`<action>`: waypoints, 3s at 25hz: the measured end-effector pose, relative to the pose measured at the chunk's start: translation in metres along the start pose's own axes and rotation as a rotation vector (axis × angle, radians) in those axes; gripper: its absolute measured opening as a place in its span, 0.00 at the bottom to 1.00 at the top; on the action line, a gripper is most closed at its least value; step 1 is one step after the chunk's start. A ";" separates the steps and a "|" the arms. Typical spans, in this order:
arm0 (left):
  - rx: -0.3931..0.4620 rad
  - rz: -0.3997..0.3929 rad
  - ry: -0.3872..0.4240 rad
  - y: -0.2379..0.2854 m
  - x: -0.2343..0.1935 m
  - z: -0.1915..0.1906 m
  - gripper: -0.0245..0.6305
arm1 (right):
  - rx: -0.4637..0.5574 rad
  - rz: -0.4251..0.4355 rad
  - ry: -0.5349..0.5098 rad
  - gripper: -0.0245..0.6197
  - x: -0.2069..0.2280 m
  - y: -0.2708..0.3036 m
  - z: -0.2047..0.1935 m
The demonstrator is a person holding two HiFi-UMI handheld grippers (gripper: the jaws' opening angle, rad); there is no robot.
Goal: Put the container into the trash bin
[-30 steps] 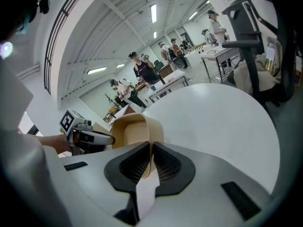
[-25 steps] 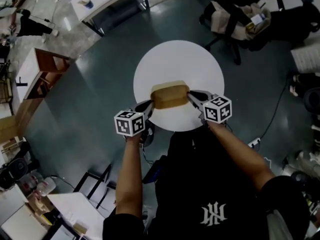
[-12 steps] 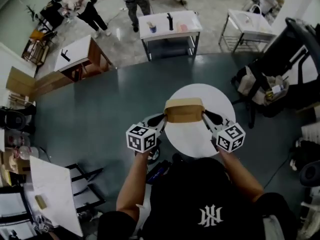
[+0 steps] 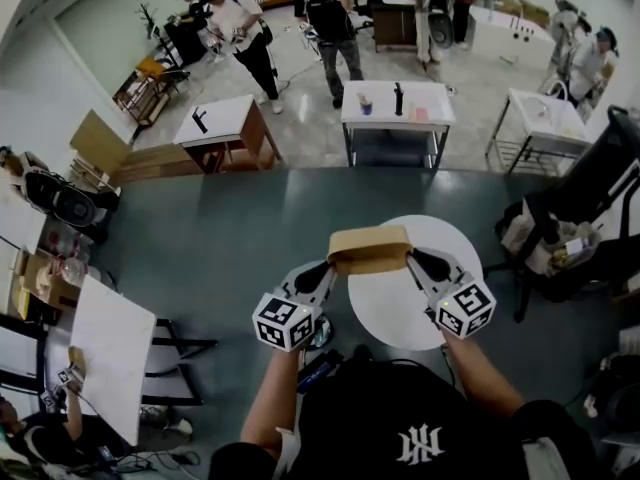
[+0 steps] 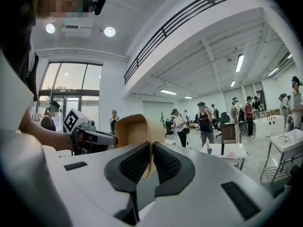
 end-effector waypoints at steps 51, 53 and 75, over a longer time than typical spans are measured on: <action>-0.084 0.267 -0.227 -0.215 -0.151 -0.133 0.06 | -0.224 0.325 0.130 0.12 -0.189 0.175 -0.091; -0.093 0.237 -0.242 -0.214 -0.158 -0.139 0.06 | -0.244 0.301 0.137 0.12 -0.192 0.178 -0.095; -0.194 0.369 -0.392 -0.171 -0.210 -0.216 0.06 | -0.380 0.409 0.297 0.12 -0.143 0.243 -0.187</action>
Point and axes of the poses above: the fingertips, and each gripper's own axes: y forward along the fingers, x to its right, z out of its top, the point moved 6 cm from there along -y, backward along the fingers, and after that the axes turned 13 degrees about z, right-handed, at the moved point
